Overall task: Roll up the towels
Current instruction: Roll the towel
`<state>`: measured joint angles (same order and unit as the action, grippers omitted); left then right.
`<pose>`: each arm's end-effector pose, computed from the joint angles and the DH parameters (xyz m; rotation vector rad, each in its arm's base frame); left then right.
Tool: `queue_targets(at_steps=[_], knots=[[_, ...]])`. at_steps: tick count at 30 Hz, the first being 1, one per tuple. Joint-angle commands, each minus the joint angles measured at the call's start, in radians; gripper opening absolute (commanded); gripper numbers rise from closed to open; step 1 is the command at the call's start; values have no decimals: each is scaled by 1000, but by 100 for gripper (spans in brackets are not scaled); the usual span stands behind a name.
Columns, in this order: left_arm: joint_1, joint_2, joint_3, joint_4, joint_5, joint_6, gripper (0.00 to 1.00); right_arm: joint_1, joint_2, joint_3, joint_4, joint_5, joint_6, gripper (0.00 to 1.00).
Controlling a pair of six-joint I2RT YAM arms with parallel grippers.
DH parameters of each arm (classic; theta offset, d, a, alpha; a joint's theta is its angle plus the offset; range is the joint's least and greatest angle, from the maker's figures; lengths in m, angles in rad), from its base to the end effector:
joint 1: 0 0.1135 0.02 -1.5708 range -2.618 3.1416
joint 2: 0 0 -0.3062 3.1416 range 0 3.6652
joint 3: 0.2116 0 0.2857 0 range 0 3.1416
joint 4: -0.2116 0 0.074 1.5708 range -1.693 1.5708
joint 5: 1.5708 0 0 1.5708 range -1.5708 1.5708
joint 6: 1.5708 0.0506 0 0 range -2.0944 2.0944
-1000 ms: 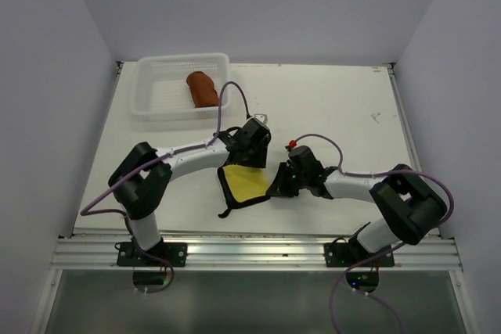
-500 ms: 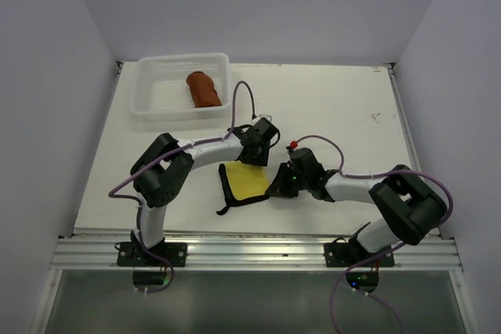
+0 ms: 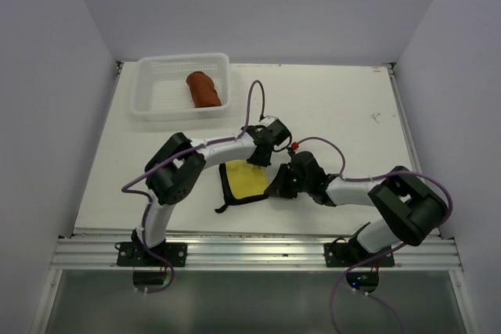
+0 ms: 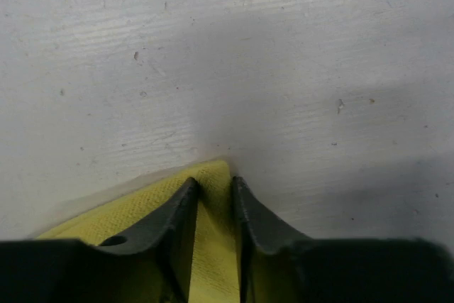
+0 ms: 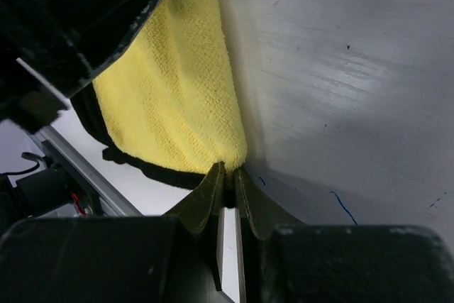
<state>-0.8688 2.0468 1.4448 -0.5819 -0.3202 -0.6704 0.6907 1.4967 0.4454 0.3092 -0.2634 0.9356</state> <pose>0.3160 -0.3490 0.1639 0.1787 2.6396 -0.0538 0.2064 0.1877 0.1231 0.1643 2.5536 1.0487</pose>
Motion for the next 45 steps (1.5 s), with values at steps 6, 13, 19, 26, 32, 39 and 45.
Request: queue_targets(at_steps=[6,13,19,26,32,39,45], knots=[[-47,110,54,-116,-40,-47,14,69,-52,2,-174,194,-84,0],[-38,124,154,-122,-22,-29,10,124,-136,6,-282,349,-135,0],[-6,89,137,-7,61,-40,6,182,-185,18,-330,449,-190,0],[24,10,57,172,135,-57,0,250,-282,55,-481,625,-253,0],[40,-56,-17,341,165,-38,0,314,-290,122,-596,739,-313,0],[51,-161,-178,574,207,-44,0,420,-225,203,-719,923,-348,0],[63,-183,-211,634,214,-26,0,475,-148,272,-805,1038,-354,0]])
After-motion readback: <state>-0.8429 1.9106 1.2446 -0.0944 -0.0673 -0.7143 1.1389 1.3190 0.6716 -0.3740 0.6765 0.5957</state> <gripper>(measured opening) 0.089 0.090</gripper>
